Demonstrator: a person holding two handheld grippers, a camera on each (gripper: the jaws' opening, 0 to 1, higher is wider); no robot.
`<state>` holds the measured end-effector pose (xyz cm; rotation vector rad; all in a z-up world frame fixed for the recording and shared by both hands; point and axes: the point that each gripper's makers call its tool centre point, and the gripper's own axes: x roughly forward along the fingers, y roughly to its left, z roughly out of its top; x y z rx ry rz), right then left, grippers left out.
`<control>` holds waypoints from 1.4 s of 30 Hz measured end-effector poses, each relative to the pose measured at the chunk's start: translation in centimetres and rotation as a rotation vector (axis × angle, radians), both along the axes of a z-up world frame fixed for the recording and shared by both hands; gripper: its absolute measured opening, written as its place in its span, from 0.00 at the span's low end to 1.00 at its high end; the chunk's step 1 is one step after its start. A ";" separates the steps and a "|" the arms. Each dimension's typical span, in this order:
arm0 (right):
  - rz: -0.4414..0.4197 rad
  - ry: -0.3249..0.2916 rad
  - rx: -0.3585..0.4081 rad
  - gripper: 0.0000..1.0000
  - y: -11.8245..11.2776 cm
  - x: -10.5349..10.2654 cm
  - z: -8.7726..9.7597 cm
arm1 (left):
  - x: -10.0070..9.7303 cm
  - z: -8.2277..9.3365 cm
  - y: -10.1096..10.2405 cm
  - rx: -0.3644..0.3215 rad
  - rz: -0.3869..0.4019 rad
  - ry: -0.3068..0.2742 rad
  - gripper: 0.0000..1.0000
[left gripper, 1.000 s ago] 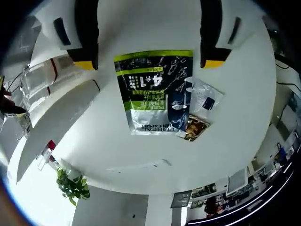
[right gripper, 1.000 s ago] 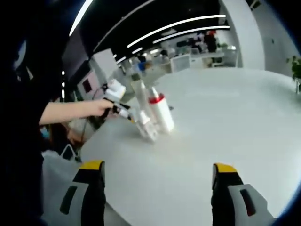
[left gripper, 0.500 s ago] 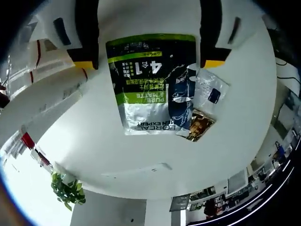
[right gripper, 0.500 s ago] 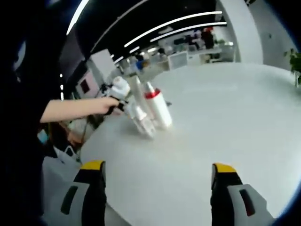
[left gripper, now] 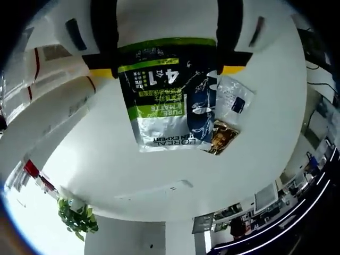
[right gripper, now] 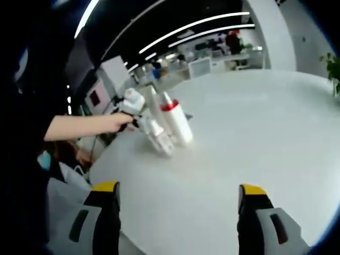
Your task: Arrange the skincare products in the storage area until every visible bottle or jar stands upright without overlapping.
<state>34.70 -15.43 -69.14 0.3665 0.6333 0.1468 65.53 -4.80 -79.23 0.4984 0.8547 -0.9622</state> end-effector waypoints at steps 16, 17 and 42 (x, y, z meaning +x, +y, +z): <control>-0.005 0.009 -0.001 0.94 -0.1 -0.1 -0.2 | 2.0 0.7 1.3 -0.047 0.078 -0.011 0.35; -0.006 0.010 0.000 0.94 -0.1 -0.1 -0.2 | 2.1 0.8 1.3 -0.050 0.074 -0.014 0.32; -0.003 0.016 -0.002 0.93 -0.2 0.0 -0.1 | 3.2 1.9 1.7 -0.152 0.182 0.043 0.03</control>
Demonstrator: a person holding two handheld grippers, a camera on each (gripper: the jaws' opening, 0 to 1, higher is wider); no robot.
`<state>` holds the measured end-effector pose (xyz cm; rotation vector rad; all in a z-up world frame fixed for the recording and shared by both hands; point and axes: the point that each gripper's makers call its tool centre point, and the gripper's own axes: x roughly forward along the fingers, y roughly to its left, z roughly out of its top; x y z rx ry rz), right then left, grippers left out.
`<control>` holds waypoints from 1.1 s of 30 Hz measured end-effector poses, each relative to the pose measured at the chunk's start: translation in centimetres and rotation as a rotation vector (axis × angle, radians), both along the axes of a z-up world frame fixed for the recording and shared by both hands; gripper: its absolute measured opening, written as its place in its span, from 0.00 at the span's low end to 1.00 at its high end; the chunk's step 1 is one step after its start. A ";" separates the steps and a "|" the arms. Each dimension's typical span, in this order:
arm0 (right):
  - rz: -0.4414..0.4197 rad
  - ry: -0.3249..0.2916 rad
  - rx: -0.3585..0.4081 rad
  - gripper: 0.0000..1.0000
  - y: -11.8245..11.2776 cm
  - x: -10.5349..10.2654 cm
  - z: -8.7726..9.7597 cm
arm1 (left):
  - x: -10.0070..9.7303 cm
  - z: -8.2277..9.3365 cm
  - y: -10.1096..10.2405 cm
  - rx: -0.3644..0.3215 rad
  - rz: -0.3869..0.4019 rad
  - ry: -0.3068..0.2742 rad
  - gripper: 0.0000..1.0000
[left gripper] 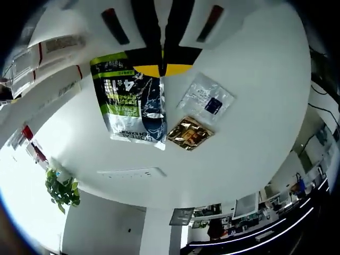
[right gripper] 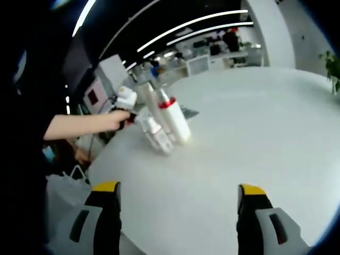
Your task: Arrange the skincare products in the storage area until every visible bottle or jar stands upright without overlapping.
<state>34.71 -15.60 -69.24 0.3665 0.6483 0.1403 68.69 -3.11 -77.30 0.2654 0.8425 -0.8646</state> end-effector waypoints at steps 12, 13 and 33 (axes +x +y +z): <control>0.040 -0.026 0.005 0.93 1.4 1.3 0.9 | 0.3 4.1 0.9 -0.105 0.020 -0.038 0.03; 0.042 -0.027 0.007 0.93 1.5 1.3 0.9 | 0.3 4.4 0.9 -0.110 0.020 -0.042 0.03; 0.116 -0.060 0.033 0.93 4.8 2.7 2.0 | -0.1 12.3 1.7 -0.298 0.047 -0.085 0.03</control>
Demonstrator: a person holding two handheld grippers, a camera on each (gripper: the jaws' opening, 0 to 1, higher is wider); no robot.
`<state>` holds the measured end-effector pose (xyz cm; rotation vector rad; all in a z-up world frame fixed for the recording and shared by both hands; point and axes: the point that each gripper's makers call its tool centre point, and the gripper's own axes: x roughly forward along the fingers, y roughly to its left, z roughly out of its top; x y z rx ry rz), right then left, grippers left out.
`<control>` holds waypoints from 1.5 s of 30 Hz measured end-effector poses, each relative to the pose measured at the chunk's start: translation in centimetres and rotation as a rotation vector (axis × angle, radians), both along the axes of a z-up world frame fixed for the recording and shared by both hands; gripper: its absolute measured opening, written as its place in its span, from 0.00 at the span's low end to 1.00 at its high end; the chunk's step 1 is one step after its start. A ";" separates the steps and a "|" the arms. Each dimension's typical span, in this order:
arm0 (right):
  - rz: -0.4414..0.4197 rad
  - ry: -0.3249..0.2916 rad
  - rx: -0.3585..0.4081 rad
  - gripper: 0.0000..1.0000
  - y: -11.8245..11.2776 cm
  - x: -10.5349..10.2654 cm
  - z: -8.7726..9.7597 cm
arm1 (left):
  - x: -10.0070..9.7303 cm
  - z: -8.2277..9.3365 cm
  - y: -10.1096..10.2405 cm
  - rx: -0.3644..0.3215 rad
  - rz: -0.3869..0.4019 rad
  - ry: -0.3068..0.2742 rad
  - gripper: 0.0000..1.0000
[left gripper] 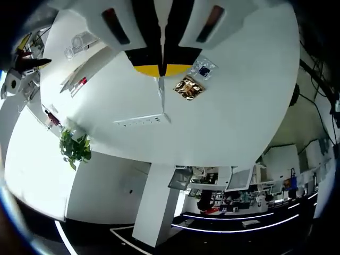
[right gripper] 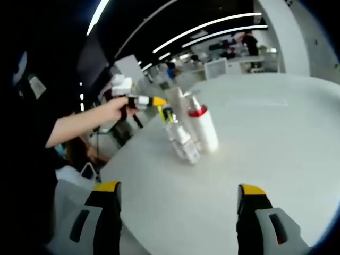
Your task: Arrange the skincare products in the storage area until every visible bottle or jar stands upright without overlapping.
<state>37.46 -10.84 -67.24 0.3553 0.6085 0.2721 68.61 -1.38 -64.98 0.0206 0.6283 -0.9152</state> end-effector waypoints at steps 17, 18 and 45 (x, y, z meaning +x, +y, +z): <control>0.109 -0.127 0.318 0.89 9.6 3.9 3.1 | -1.7 3.4 1.7 -0.044 0.006 0.003 0.03; 0.116 -0.135 0.332 0.88 10.2 4.1 3.2 | -1.9 3.7 1.8 -0.049 0.007 0.006 0.03; 0.067 -0.364 0.962 0.87 16.3 10.1 12.2 | -7.5 16.8 2.5 -0.306 -0.091 -0.040 0.03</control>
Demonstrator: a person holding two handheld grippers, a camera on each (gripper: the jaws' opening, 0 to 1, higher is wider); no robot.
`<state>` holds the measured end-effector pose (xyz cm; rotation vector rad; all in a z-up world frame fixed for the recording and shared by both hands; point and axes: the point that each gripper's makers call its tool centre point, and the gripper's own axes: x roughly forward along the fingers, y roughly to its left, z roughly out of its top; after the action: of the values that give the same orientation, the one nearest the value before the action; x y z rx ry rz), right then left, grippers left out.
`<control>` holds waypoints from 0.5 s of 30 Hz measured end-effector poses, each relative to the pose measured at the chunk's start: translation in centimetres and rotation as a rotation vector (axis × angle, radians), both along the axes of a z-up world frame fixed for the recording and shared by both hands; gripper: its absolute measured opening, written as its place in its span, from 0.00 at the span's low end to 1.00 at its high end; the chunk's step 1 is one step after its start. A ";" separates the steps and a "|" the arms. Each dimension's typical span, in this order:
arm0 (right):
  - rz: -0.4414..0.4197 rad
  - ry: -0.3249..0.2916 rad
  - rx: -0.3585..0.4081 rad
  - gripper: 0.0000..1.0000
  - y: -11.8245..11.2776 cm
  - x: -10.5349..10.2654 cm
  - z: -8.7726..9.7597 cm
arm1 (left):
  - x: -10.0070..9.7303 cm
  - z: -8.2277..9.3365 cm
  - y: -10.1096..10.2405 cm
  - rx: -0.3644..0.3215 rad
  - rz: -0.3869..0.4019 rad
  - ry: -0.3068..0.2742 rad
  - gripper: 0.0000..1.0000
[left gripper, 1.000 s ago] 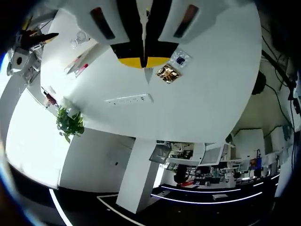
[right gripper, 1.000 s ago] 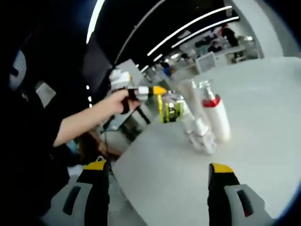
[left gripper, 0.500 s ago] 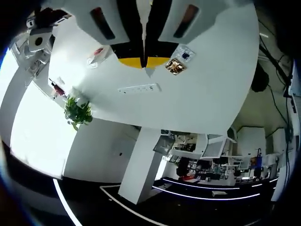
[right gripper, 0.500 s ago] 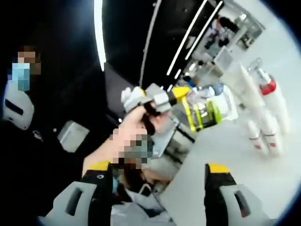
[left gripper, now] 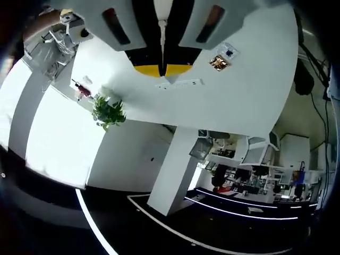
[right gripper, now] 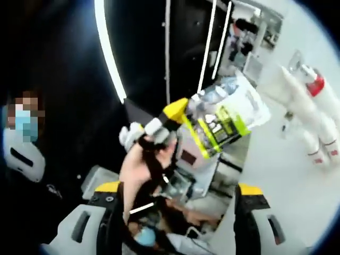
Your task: Arrange the skincare products in the storage area until every visible bottle or jar stands upright without overlapping.
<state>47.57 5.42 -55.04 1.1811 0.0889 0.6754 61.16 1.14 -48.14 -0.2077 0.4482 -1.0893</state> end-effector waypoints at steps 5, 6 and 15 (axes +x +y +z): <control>-0.050 0.005 0.168 0.82 -0.5 2.4 0.6 | -1.8 3.0 0.6 -0.078 -0.020 0.006 0.03; -0.062 0.008 0.191 0.80 -0.7 2.8 0.6 | -2.3 3.7 0.8 -0.094 -0.027 0.012 0.03; -0.189 -0.047 0.453 0.60 -3.9 7.5 2.6 | -5.1 7.4 1.4 -0.157 -0.058 -0.030 0.03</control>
<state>55.11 1.49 -52.46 1.5838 -0.2241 0.5700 56.07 2.54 -40.73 -0.3175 0.3439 -1.1845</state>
